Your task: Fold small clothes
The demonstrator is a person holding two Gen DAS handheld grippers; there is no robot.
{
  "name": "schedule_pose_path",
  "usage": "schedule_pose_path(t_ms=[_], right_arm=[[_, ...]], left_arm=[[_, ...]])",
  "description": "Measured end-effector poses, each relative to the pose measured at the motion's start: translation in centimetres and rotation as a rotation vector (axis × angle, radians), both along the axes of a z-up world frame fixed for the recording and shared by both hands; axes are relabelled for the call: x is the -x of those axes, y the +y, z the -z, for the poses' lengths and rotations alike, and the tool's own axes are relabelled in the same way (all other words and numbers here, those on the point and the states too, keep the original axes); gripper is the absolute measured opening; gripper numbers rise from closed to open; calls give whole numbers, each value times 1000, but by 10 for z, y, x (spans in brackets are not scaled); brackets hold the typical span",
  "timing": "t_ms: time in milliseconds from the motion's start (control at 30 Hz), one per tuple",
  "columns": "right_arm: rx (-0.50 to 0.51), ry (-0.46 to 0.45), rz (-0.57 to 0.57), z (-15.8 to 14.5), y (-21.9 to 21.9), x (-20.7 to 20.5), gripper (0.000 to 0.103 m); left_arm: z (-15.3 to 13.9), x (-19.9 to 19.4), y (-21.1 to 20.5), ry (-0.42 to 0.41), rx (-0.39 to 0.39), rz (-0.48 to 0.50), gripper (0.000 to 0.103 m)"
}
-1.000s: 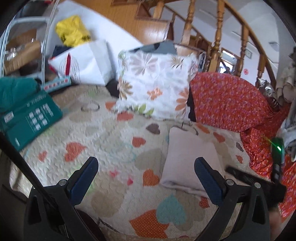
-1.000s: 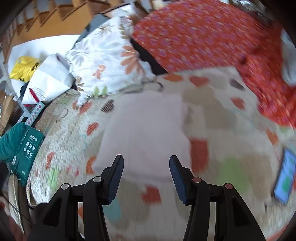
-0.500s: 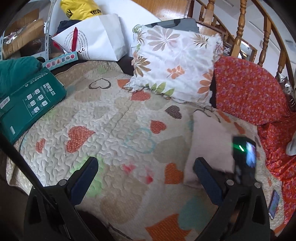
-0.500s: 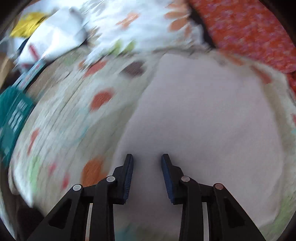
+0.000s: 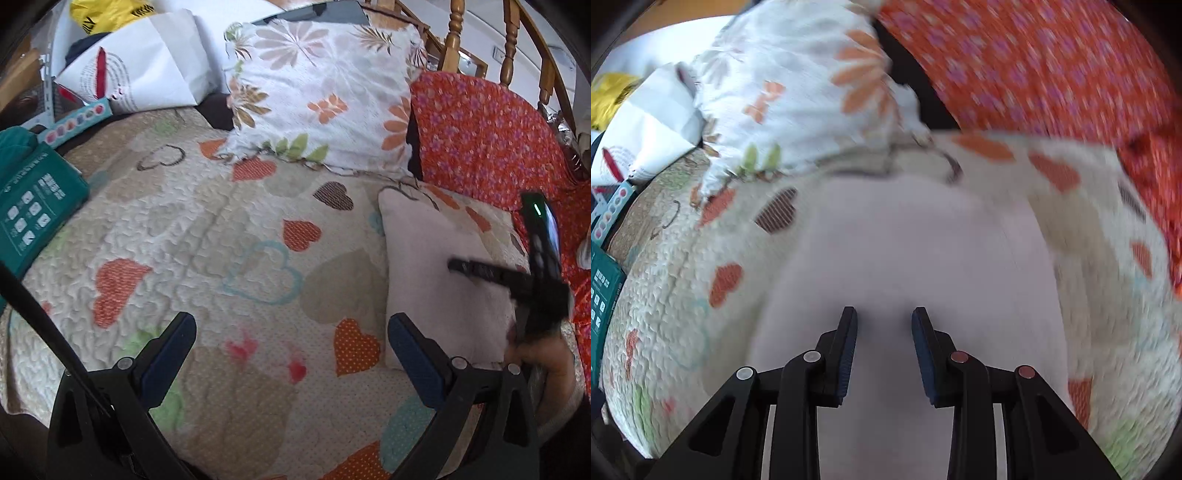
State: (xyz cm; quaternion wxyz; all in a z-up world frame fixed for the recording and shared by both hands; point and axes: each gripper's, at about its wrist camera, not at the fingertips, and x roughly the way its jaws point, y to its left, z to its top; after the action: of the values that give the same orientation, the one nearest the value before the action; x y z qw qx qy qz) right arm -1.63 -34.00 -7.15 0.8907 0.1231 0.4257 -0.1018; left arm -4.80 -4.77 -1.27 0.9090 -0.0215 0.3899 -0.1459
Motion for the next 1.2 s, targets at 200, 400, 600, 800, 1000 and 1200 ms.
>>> schedule_pose_path(t_ms=[200, 400, 600, 800, 1000, 1200], right_arm=[[-35, 89, 27, 19, 5, 103, 38], [-65, 89, 60, 8, 10, 169, 45], [9, 27, 45, -13, 15, 192, 52], [22, 0, 37, -14, 13, 207, 58], [22, 11, 98, 6, -2, 226, 61], [19, 2, 137, 13, -9, 231, 61]], left_arm=[[-11, 12, -11, -28, -5, 1, 103], [-59, 60, -26, -212, -116, -19, 103], [-86, 109, -47, -281, -200, 19, 103], [-63, 124, -71, -122, -211, 68, 103], [-37, 130, -91, -28, -277, 54, 103], [-18, 135, -105, -30, -409, 25, 103]])
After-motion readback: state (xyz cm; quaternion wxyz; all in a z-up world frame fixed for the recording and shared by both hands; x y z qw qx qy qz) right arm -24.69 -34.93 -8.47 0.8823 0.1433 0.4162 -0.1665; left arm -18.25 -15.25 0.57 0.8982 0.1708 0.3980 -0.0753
